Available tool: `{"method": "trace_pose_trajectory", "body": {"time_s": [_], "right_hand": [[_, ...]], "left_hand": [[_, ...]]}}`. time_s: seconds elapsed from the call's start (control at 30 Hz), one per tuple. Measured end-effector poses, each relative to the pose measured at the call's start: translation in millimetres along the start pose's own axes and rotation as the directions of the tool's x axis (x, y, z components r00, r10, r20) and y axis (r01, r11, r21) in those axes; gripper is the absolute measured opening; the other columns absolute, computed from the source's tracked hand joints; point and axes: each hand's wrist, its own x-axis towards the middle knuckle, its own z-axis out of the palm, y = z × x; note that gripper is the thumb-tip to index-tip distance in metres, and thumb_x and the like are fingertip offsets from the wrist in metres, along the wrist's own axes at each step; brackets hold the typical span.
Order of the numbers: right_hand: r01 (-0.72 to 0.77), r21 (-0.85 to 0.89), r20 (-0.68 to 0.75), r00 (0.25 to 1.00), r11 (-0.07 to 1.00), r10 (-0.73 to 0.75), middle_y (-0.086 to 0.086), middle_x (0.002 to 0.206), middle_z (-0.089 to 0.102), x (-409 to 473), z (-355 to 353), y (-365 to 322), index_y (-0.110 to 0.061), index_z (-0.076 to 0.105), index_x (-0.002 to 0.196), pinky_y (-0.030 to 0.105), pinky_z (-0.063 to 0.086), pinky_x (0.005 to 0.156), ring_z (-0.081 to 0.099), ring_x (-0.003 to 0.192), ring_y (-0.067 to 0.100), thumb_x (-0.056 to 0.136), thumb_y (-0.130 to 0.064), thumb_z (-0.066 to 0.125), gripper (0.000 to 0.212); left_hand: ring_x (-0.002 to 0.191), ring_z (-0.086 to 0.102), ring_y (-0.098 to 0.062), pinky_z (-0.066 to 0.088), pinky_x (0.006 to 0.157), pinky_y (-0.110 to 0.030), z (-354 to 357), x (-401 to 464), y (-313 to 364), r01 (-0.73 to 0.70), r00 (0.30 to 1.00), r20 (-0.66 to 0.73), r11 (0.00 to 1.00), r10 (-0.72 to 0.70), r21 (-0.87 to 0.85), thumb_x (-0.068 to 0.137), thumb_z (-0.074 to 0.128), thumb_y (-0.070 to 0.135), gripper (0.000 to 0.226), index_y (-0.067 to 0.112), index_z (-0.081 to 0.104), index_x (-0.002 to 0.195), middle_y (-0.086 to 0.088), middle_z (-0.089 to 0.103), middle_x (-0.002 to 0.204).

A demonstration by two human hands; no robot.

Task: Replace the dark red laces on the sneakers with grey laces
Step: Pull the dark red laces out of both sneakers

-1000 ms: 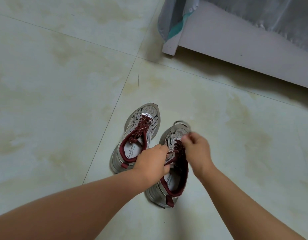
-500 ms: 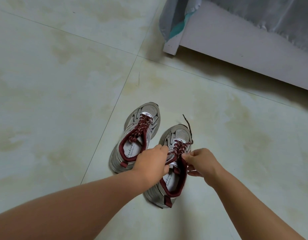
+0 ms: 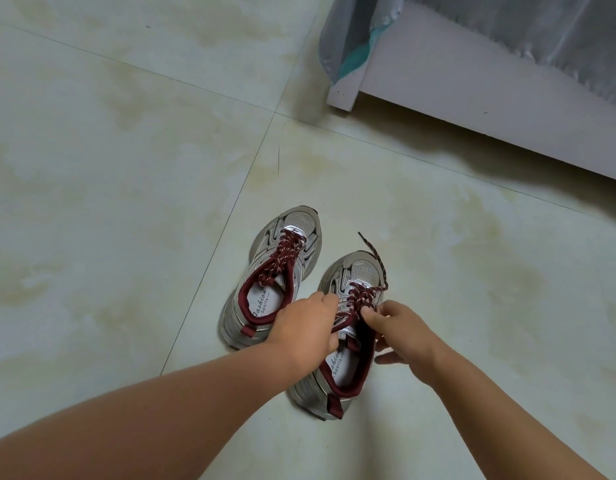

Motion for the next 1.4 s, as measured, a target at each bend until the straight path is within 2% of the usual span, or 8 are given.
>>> {"method": "trace_pose_trajectory", "body": {"time_s": [0.13, 0.27, 0.43, 0.63, 0.83, 1.0, 1.2, 1.4], "right_hand": [[0.142, -0.098, -0.222, 0.962, 0.985, -0.161, 0.005, 0.067, 0.050, 7.1, -1.5, 7.3, -0.010, 0.047, 0.069, 0.036, 0.043, 0.062, 0.046, 0.062, 0.021, 0.091, -0.015, 0.054, 0.023], [0.132, -0.898, -0.226, 0.680, 0.420, -0.697, 0.006, 0.077, 0.056, 10.2, -10.3, 1.4, -0.009, 0.054, 0.082, 0.031, 0.030, 0.058, 0.055, 0.071, 0.032, 0.087, -0.021, 0.061, 0.015], [0.044, -0.107, -0.019, 0.999, 0.993, -0.046, 0.000, 0.062, 0.050, 2.2, -1.8, 2.5, -0.013, 0.051, 0.073, 0.029, 0.044, 0.061, 0.049, 0.055, 0.016, 0.094, -0.029, 0.050, 0.026], [0.209, -0.268, -0.466, 0.827, 0.941, -0.316, 0.001, 0.060, 0.047, 15.8, -22.3, 2.1, -0.013, 0.046, 0.063, 0.031, 0.034, 0.056, 0.044, 0.061, 0.021, 0.090, -0.018, 0.053, 0.029], [0.109, -0.148, -0.063, 0.991, 0.983, -0.119, 0.005, 0.063, 0.054, 13.0, -6.2, 7.0, -0.011, 0.054, 0.070, 0.033, 0.047, 0.058, 0.051, 0.054, 0.020, 0.092, -0.025, 0.054, 0.026], [0.229, 0.025, -0.496, 0.848, 0.973, -0.187, 0.010, 0.058, 0.049, 21.4, -29.9, 1.8, -0.006, 0.047, 0.065, 0.043, 0.048, 0.068, 0.047, 0.055, 0.025, 0.092, -0.019, 0.053, 0.031], [0.108, -0.029, 0.019, 0.994, 0.994, -0.108, 0.005, 0.067, 0.054, 3.7, -12.5, 5.9, -0.010, 0.055, 0.075, 0.023, 0.044, 0.055, 0.048, 0.055, 0.015, 0.093, -0.015, 0.053, 0.019], [0.204, 0.189, -0.431, 0.896, 0.961, -0.106, 0.008, 0.065, 0.048, 16.1, -27.6, 7.0, -0.005, 0.049, 0.073, 0.033, 0.044, 0.060, 0.045, 0.052, 0.020, 0.095, -0.010, 0.044, 0.023]], "left_hand": [[0.105, 0.053, -0.024, 0.045, 0.084, -0.036, 0.6, -0.4, 0.9, -0.002, 1.000, -0.016, 1.000, 0.003, 0.007, 0.089, 0.053, 0.027, 0.032, 0.014, 0.045, 0.117, -0.004, 0.052, 0.116], [0.106, 0.051, -0.024, 0.045, 0.085, -0.036, 0.0, 0.7, 1.6, -0.006, 1.000, -0.019, 1.000, 0.005, -0.004, 0.088, 0.053, 0.027, 0.032, 0.013, 0.046, 0.116, -0.004, 0.052, 0.115], [0.105, 0.051, -0.023, 0.046, 0.086, -0.036, 1.5, 1.7, 0.2, -0.007, 1.000, -0.023, 1.000, 0.006, -0.008, 0.088, 0.054, 0.028, 0.032, 0.015, 0.046, 0.116, -0.003, 0.052, 0.114], [0.102, 0.051, -0.023, 0.044, 0.081, -0.035, 0.5, 2.7, 1.9, -0.017, 0.999, -0.033, 1.000, 0.017, 0.007, 0.088, 0.054, 0.028, 0.029, 0.013, 0.045, 0.112, -0.004, 0.052, 0.111], [0.103, 0.051, -0.024, 0.043, 0.081, -0.035, 0.1, 2.8, 1.5, -0.013, 0.999, -0.037, 1.000, 0.013, 0.021, 0.088, 0.054, 0.029, 0.029, 0.013, 0.045, 0.110, -0.004, 0.052, 0.110], [0.102, 0.052, -0.024, 0.042, 0.078, -0.034, 0.8, 2.8, 0.1, -0.021, 0.999, -0.041, 1.000, 0.022, 0.013, 0.089, 0.054, 0.029, 0.031, 0.013, 0.044, 0.113, -0.004, 0.052, 0.110], [0.101, 0.052, -0.024, 0.042, 0.077, -0.034, -0.5, 2.1, 0.8, -0.023, 0.999, -0.041, 1.000, 0.024, 0.015, 0.089, 0.053, 0.029, 0.030, 0.013, 0.044, 0.112, -0.004, 0.052, 0.109], [0.102, 0.052, -0.024, 0.045, 0.081, -0.035, -0.9, 1.9, 0.4, -0.026, 0.999, -0.025, 1.000, 0.026, -0.001, 0.089, 0.054, 0.028, 0.031, 0.013, 0.046, 0.114, -0.004, 0.053, 0.112]]}}
